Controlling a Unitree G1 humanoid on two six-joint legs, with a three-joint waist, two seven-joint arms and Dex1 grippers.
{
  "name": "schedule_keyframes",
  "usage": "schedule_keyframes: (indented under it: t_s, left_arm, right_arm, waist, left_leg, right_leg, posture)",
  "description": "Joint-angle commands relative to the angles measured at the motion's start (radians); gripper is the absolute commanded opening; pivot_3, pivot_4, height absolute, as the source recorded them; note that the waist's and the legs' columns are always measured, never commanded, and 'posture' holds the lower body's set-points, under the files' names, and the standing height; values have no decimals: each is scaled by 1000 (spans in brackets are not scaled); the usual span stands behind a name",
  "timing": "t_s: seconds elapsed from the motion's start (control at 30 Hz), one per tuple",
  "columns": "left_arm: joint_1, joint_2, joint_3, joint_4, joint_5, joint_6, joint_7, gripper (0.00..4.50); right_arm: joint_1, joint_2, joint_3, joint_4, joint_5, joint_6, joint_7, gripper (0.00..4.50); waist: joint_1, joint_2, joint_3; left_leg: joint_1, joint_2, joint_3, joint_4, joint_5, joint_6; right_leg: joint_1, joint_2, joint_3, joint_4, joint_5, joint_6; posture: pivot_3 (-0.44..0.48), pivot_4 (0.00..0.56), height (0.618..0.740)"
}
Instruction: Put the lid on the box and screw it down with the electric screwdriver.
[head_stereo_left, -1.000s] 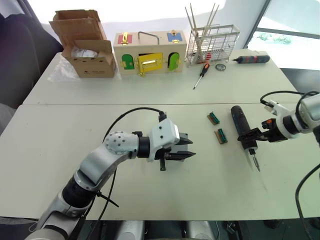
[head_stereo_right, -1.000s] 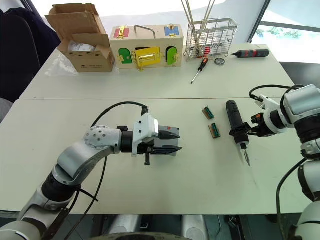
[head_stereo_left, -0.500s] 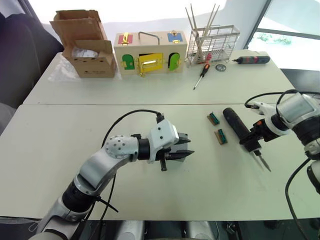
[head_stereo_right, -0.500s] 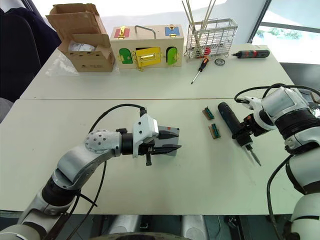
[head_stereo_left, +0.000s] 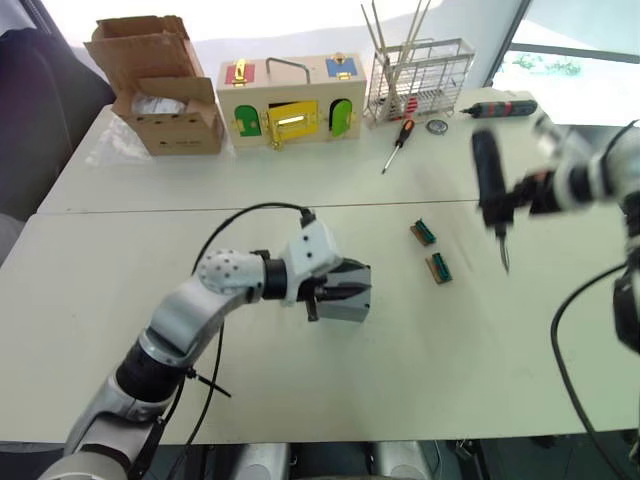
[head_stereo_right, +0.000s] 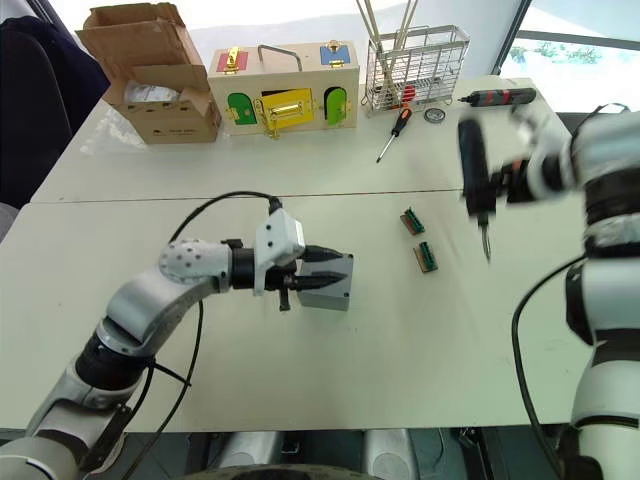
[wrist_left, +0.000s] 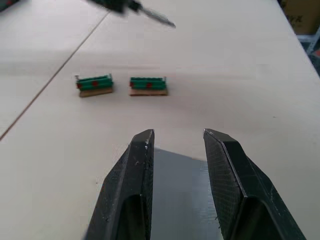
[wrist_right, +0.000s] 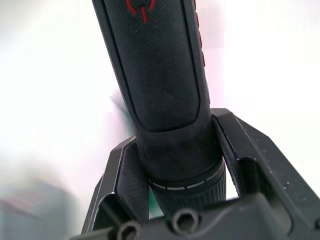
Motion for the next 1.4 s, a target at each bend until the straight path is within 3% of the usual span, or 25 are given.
schedule_keyframes:
  t_s: [0.03, 0.1, 0.2, 0.4, 0.8, 1.4]
  left_arm:
    - [-53, 55, 50, 53, -6, -26, -72, 1534]
    - [-84, 85, 54, 90, -9, -29, -118, 1534]
    - [-113, 111, 41, 126, -15, -30, -183, 1534]
    - [-105, 137, 20, 149, 6, -40, -250, 1534]
    - [-98, 82, -50, 228, 73, -88, -264, 1534]
    - [-80, 65, -57, 245, 112, -113, -261, 1534]
  right_arm:
    - [162, 62, -386, -347, 129, -7, -139, 1738]
    - [314, 231, -661, -652, 226, -74, -258, 1738]
    - [480, 510, -837, -1009, 384, -75, -400, 1738]
    - [718, 725, -714, -1295, 496, -168, -495, 1738]
    - [933, 648, -490, -1292, 526, -334, -458, 1738]
    - [997, 611, -361, -1222, 511, -498, -490, 1738]
  waist:
    - [8, -2, -1]
    - [5, -5, -1]
    - [2, -4, -1]
    - [3, -3, 0]
    - [-26, -3, 0]
    - [-21, -3, 0]
  left_leg:
    - [-1, 0, -1, 0, 0, 0]
    - [-1, 2, -2, 1, 0, 0]
    - [-2, 1, 0, 6, 2, -4]
    - [-1, -2, -2, 6, 3, -4]
    - [2, -4, -2, 4, 2, -3]
    - [3, -3, -2, 4, 2, -3]
  right_leg:
    - [0, 0, -1, 0, 0, 0]
    - [3, 1, -4, 1, 0, 0]
    - [1, -3, 0, 10, 0, 0]
    - [0, -2, 1, 12, 0, 1]
    - [2, -1, 1, 12, 0, 1]
    - [3, -1, 1, 12, 0, 1]
  posture:
    - [0, 150, 730]
    - [0, 150, 730]
    - [0, 150, 730]
    - [0, 150, 730]
    - [0, 150, 730]
    - [0, 150, 730]
